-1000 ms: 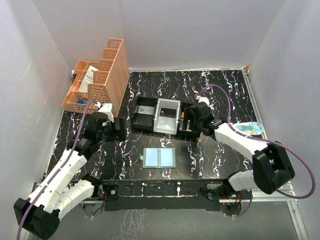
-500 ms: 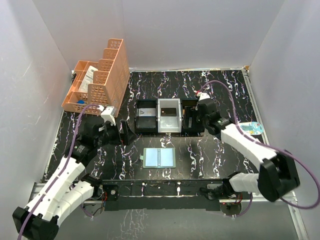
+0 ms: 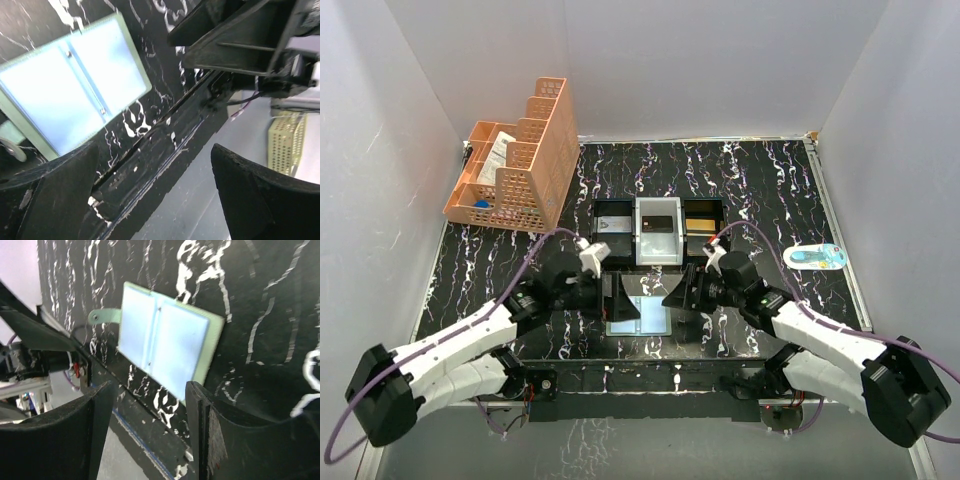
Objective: Take the credit cards out of the card holder
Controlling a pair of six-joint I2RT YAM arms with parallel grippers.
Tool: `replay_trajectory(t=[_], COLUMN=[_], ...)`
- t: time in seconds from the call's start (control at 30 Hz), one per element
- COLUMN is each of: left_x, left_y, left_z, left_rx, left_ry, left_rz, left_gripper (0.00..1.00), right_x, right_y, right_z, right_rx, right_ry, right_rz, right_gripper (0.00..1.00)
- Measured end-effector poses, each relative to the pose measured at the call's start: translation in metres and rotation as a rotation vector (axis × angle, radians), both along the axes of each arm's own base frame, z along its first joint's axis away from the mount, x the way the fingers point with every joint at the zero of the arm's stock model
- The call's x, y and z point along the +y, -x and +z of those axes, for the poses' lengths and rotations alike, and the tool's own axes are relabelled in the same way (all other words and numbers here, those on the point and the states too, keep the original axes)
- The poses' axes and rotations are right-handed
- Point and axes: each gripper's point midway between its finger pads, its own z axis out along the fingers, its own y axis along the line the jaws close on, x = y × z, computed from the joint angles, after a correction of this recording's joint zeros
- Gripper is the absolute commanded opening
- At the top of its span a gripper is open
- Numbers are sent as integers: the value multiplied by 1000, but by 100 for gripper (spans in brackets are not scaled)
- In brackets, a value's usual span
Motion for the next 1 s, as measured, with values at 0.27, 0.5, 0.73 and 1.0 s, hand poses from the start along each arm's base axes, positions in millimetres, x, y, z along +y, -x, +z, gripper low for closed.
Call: replay_trajectory(t=[0.27,0.5,0.73,1.0], left_x=[-4,10,18,16], left_y=[1,-11,-17,-25], left_z=[-44,-78,-88,-94], left_rx=[62,103,97,76], left_ry=[-195,-372,-431,-434], left_rz=[103,222,266,288], left_gripper=[85,73,54,38], right_x=[21,24,26,21], right_y=[23,24,20,13], right_z=[0,-18,-26,-46], right_rx=[45,123,152,192], right_ry=[-77,-57,-51,2], right_rz=[18,-16,-55,-121], right_gripper=[46,37,34,30])
